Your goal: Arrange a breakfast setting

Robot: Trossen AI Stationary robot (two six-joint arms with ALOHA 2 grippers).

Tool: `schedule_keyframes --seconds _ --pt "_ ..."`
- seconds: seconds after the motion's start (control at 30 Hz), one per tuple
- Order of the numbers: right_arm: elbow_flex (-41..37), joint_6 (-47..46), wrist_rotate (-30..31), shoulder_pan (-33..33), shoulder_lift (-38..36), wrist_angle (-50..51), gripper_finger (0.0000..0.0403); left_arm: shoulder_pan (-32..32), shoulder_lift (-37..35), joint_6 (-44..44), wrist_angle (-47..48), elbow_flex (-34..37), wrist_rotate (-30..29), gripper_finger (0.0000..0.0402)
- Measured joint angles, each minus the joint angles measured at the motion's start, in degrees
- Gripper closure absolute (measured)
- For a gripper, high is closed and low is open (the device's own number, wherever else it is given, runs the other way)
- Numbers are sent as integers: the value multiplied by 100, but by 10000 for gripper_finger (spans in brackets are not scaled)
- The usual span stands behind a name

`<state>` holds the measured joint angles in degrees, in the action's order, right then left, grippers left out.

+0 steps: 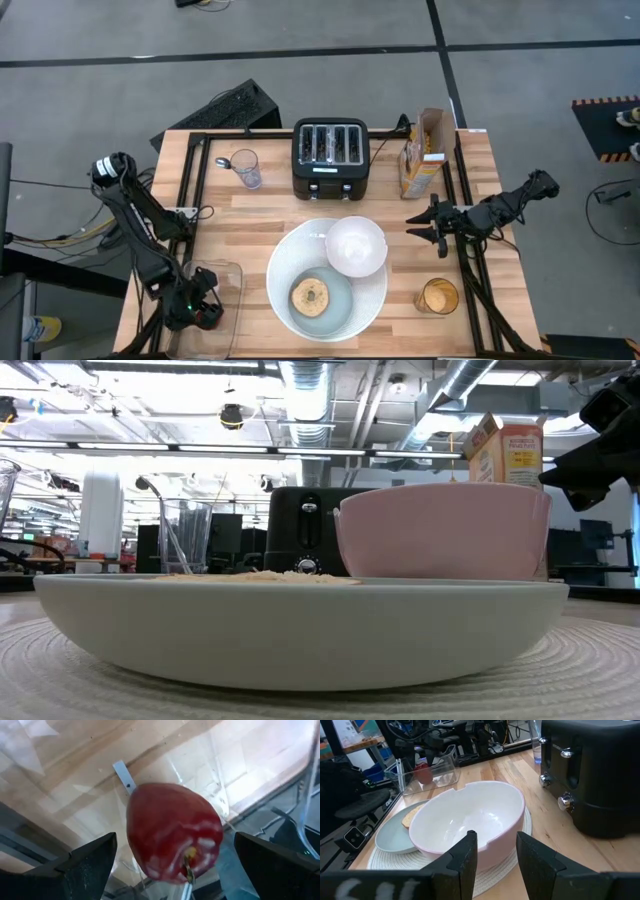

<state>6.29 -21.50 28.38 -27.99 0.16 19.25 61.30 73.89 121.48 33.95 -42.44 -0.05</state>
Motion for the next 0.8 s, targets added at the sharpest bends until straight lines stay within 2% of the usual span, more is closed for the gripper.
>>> schedule_keyframes --seconds 0.33,0.63,0.8 --pt "0 -1 0 1 0 0 243 -179 128 -97 11 13 333 13" --pt "2 -1 0 0 0 0 243 -179 129 -284 -9 13 351 14" --pt "0 0 0 0 0 0 243 -179 131 -313 36 13 377 43"
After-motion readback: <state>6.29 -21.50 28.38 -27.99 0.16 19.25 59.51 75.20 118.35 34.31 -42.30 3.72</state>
